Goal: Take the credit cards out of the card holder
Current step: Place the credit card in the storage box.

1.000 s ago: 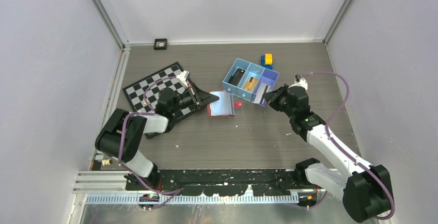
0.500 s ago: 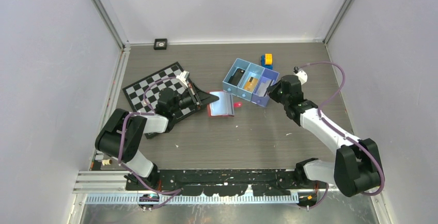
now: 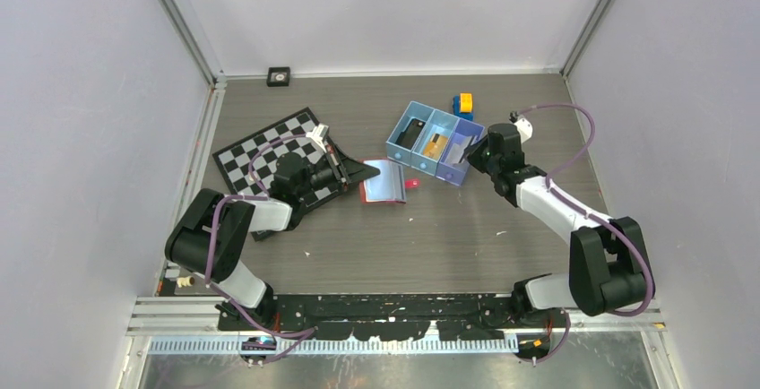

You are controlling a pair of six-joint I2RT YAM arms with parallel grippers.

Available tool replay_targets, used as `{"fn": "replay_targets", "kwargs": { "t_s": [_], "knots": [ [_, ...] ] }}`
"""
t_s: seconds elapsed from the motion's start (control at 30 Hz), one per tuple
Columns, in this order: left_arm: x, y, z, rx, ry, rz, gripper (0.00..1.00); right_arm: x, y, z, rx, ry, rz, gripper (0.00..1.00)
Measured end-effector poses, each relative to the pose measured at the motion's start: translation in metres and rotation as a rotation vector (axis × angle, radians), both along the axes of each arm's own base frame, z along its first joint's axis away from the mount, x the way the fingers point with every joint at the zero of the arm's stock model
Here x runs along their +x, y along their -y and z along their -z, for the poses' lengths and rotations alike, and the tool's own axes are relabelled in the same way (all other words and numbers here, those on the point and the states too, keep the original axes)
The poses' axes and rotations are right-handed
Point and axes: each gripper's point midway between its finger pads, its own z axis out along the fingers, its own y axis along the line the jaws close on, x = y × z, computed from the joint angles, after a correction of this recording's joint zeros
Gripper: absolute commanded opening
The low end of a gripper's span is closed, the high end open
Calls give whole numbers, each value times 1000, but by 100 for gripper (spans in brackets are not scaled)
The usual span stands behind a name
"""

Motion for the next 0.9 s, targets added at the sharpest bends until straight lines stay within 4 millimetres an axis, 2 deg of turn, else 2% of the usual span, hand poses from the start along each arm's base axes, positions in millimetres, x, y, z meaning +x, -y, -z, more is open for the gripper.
{"fn": "replay_targets", "kwargs": {
  "t_s": [0.13, 0.73, 0.9],
  "knots": [
    [0, 0, 0, 0, 0, 0, 0, 2, -2, 6, 10, -13, -15, 0],
    [0, 0, 0, 0, -2, 0, 0, 6, -6, 0, 26, 14, -31, 0],
    [0, 0, 1, 0, -2, 0, 0, 9, -8, 12, 22, -5, -33, 0]
  ]
}}
